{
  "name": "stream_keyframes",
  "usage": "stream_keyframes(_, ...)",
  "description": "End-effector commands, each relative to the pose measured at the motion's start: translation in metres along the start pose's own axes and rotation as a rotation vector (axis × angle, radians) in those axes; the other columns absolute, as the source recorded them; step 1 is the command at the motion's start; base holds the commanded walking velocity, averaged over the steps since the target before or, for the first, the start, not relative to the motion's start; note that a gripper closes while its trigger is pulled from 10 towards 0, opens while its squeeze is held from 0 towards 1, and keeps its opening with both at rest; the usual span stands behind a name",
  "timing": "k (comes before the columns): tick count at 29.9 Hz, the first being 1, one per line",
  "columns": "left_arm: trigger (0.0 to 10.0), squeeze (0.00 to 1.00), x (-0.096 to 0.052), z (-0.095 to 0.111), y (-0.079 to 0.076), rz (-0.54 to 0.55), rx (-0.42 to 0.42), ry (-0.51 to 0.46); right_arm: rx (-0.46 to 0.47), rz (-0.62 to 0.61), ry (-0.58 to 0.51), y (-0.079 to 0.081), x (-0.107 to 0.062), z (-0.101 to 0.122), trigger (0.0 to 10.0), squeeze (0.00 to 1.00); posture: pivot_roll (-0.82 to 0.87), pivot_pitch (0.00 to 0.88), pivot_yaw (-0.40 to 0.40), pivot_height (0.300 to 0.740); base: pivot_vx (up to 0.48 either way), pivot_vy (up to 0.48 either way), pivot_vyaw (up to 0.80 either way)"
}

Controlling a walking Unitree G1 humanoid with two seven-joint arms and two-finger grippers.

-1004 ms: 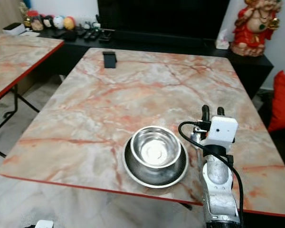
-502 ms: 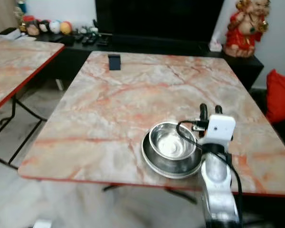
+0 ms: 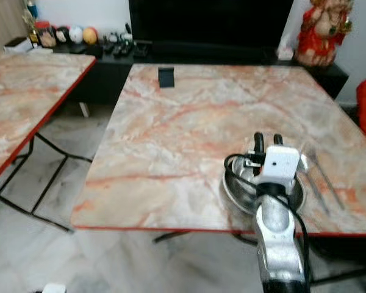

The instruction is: Setting the table

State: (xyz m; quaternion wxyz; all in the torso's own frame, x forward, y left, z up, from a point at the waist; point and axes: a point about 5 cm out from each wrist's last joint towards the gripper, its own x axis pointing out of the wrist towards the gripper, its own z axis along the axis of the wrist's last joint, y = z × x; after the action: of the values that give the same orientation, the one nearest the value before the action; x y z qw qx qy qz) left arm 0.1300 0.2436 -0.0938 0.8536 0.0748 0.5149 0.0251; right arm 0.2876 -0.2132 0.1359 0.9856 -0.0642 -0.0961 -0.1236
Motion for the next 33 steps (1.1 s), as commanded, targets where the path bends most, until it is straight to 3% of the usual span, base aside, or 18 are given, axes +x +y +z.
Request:
stream_keyframes(1,10.0,0.00,-0.0004,0.0000,0.0045,0.013,-0.004,0.007,0.008,0.011,-0.030,0.0049,0.0042,0.0078,10.0,0.00,0.04,0.000,-0.032,0.715,0.000,0.390,0.00)
stream_keyframes(33,10.0,0.00,0.0003,0.0034,0.0050,0.015,-0.002,0.004,0.017,0.024,-0.005,0.0078,0.0051,0.0008,10.0,0.00,0.04,0.000,-0.023,0.715,0.000,0.390,0.00)
